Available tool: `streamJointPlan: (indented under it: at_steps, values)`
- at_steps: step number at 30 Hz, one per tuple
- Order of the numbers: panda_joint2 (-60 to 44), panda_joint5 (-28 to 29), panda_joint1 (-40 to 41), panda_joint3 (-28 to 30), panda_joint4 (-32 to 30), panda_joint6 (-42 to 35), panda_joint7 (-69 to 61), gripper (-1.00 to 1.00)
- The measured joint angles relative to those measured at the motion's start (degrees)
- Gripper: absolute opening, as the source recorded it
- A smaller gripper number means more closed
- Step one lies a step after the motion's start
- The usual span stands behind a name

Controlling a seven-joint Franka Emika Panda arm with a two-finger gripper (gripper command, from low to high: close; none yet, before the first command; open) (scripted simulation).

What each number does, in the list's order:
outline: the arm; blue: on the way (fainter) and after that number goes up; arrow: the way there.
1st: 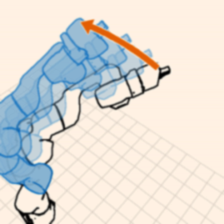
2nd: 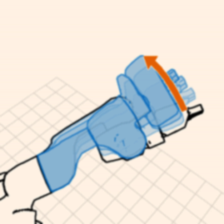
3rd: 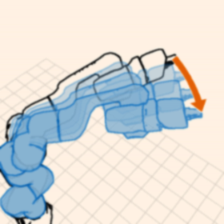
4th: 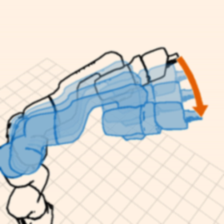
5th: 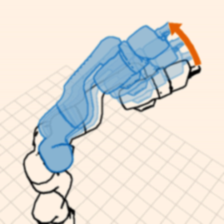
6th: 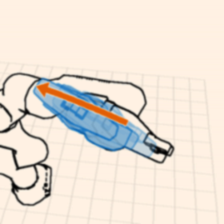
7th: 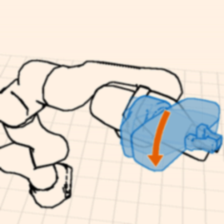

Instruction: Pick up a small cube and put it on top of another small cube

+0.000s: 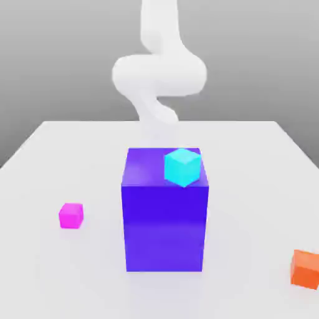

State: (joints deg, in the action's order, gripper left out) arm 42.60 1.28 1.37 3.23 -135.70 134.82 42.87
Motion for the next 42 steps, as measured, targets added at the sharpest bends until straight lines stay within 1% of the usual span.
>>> streamJointPlan:
  at_steps: [10,16,17,19,21,25,28,32,36,39,40,42]
  values:
    - [-15.45,6.18,7.47,14.86,-18.47,14.22,-14.17,0.00]
    - [-27.43,11.15,14.32,24.43,-31.04,24.56,-24.05,0.00]
    - [-31.04,11.18,15.11,26.52,-32.74,27.26,-26.63,0.00]
    - [-37.57,6.96,15.06,29.09,-34.28,31.90,-33.04,0.00]
    - [-40.59,1.97,14.14,29.47,-34.25,34.01,-37.51,0.00]
    - [-44.85,-10.99,14.43,25.79,-33.23,36.67,-47.15,0.00]
    - [-47.75,-20.71,18.14,19.73,-32.23,38.34,-54.26,0.00]
    - [-51.34,-30.55,24.93,10.49,-30.99,40.69,-61.54,0.00]
    - [-54.74,-36.43,32.66,1.20,-30.22,43.54,-65.90,0.00]
    - [-57.26,-38.64,37.97,-4.87,-30.03,45.92,-67.35,0.00]
    - [-57.76,-38.98,38.92,-5.97,-30.02,46.39,-67.56,-1.00]
    - [-57.76,-38.98,38.92,-5.97,-30.02,46.38,-67.55,-1.00]
